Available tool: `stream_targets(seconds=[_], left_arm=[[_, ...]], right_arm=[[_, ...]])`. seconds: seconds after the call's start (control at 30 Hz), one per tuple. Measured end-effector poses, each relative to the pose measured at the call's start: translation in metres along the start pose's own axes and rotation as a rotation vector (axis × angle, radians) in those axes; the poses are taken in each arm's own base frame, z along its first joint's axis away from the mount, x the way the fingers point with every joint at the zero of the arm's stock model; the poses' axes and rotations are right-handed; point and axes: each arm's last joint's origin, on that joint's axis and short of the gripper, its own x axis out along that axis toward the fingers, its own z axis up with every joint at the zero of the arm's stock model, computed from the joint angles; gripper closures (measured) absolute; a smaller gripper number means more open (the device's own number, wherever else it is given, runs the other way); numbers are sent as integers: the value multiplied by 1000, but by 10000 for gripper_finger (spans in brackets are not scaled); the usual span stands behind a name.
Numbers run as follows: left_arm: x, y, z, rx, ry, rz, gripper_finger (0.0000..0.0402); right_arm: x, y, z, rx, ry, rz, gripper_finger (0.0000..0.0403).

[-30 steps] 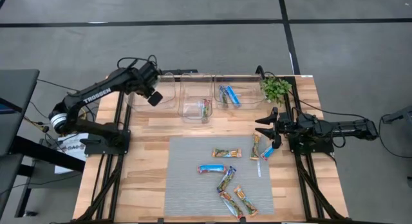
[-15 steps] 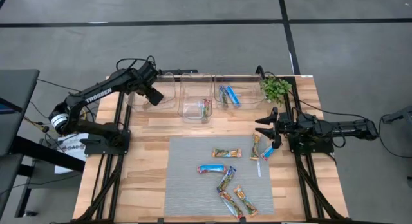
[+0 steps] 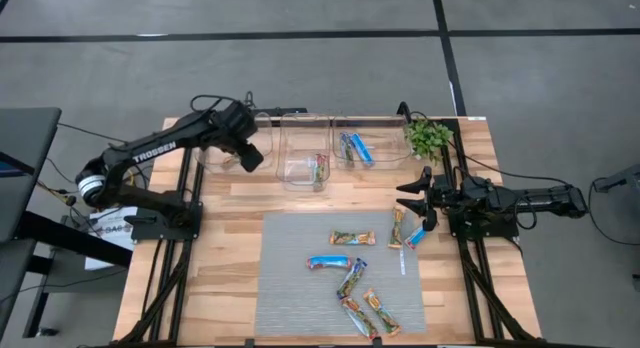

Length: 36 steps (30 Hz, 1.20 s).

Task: Pick and place Granola Bars by type
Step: Put the red granola bar into the middle transparent bin

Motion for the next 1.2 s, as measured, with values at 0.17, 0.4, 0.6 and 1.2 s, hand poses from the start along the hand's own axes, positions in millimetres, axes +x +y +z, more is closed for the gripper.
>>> stream_targets(seconds=[0.17,0.4,0.6,1.2], left_arm=[[-3,-28,3,97,-65,-69,242],[-13,-78,-2,348,-134,-274,242],[-26,-119,-17,524,-172,-398,242],[-53,-192,-68,627,-90,-649,242]], right_arm=[[0,0,0,0,0,0,220],[0,0,0,0,0,0,223],[0,0,0,0,-1,0,221],[0,0,0,0,0,0,221]])
